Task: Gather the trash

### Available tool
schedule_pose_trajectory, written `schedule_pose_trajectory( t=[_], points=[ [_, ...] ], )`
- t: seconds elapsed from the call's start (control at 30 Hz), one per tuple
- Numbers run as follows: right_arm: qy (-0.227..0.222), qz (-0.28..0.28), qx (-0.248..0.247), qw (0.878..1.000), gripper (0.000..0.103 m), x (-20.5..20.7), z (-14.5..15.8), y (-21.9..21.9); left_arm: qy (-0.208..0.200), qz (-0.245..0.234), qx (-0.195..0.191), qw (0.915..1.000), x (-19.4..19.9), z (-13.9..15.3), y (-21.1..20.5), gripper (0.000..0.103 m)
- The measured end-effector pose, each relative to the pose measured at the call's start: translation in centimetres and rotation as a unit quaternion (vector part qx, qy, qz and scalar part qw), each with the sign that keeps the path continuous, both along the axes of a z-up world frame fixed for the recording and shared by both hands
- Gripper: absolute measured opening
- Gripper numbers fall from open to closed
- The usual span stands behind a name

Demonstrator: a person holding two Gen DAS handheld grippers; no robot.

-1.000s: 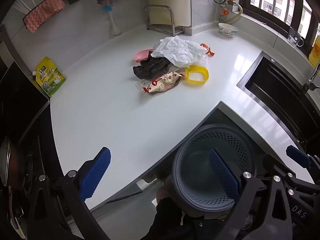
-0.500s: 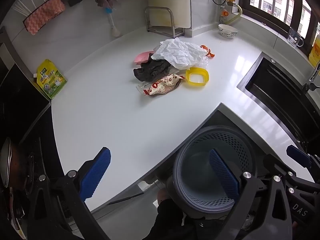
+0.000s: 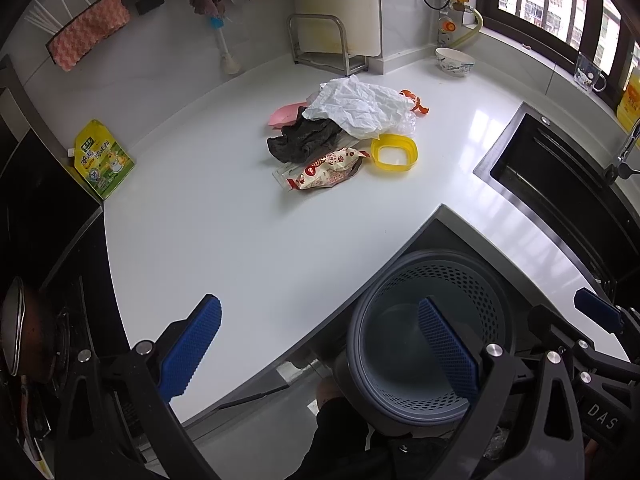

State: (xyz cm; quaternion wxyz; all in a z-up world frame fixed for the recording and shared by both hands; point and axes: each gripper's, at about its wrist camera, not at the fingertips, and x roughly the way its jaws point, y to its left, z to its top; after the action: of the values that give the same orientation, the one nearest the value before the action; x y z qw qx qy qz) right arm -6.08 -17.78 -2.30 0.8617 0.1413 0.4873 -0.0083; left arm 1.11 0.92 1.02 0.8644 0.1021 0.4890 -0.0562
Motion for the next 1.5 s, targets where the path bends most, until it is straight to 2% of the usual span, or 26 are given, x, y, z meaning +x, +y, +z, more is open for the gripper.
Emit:
schedule_pose_trajectory(
  t=[0.03,1.5],
  points=[
    [0.0,0.0,0.0,1.0,0.075,-0.06,0.08,-0.13,-0.002,-0.001,0.001,1.0,-0.82,-0.1,-0.54,0.097],
    [-0.004,-0.003,0.001,1.0,0.075,-0.15,0.32,-0.18,-0.008,0.0,0.002,1.0,-1.24,-0.22,-0.07,0.097]
  ],
)
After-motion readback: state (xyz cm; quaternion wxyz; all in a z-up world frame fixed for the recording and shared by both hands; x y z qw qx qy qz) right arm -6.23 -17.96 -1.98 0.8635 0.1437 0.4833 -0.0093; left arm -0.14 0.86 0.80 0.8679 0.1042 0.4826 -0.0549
